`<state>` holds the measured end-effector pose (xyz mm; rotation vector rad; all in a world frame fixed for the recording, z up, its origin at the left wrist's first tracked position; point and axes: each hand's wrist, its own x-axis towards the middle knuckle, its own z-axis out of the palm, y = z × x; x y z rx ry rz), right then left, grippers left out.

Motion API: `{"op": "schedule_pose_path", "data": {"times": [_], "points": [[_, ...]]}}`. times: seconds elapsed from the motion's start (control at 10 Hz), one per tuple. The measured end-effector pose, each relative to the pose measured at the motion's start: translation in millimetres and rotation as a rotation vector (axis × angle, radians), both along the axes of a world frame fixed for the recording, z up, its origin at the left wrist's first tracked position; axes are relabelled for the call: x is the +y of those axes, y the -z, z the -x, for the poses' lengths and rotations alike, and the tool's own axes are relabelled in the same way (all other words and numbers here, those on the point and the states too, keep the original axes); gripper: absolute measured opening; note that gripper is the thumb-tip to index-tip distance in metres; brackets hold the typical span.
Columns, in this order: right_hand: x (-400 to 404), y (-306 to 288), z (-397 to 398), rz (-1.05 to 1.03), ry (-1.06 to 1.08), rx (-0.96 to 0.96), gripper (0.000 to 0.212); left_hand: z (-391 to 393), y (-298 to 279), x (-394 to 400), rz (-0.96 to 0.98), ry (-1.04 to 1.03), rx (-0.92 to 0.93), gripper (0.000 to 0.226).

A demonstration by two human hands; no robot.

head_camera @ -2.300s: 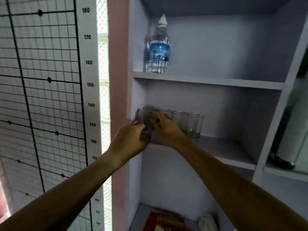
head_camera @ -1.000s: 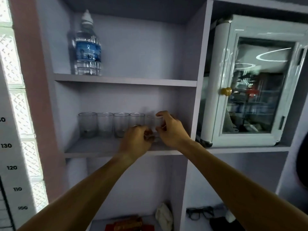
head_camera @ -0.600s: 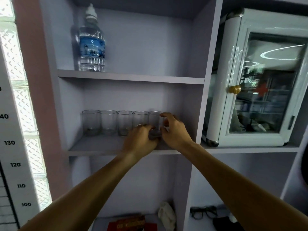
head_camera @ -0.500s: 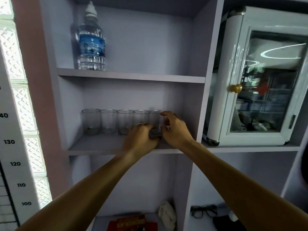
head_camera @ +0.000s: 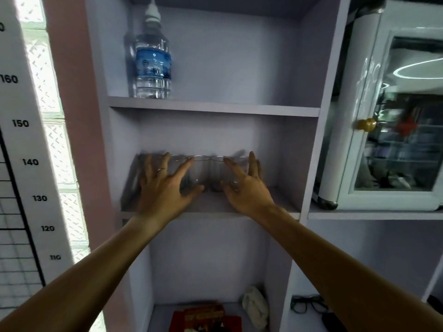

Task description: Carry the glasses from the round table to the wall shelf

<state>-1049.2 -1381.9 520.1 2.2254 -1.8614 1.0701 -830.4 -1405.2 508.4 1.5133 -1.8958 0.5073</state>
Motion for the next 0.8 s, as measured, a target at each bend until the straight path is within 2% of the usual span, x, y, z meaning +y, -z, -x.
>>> {"op": "schedule_pose_path", "data": {"times": [0.3, 0.4, 0.5, 0.6, 0.7, 0.8], "points": [[4.0, -12.1, -7.6, -0.093, 0.087, 0.088, 0.069, -3.5, -0.4, 10.3, -0.109, 0.12, 0.044, 0.091], [19.1, -8.1, -12.1, -0.094, 0.075, 0.061, 0.073, -8.4, 4.5, 9.1, -0.089, 0.148, 0.067, 0.087], [56.3, 10.6, -19.3, -0.117, 0.083, 0.014, 0.072, -16.5, 18.3, 26.1, -0.037, 0.121, 0.019, 0.069], [81.5, 26.1, -16.7, -0.115, 0.084, 0.056, 0.063, -16.7, 39.2, 54.9, -0.032, 0.146, -0.036, 0.066], [117.0, 28.6, -11.4, -0.202, 0.094, 0.138, 0.053, -22.1, 53.4, 85.4, -0.117, 0.198, -0.149, 0.07], [144.2, 24.6, -3.6, -0.309, 0.05, 0.046, 0.047, -21.0, 43.7, 111.6, -0.201, 0.268, -0.125, 0.068]]}}
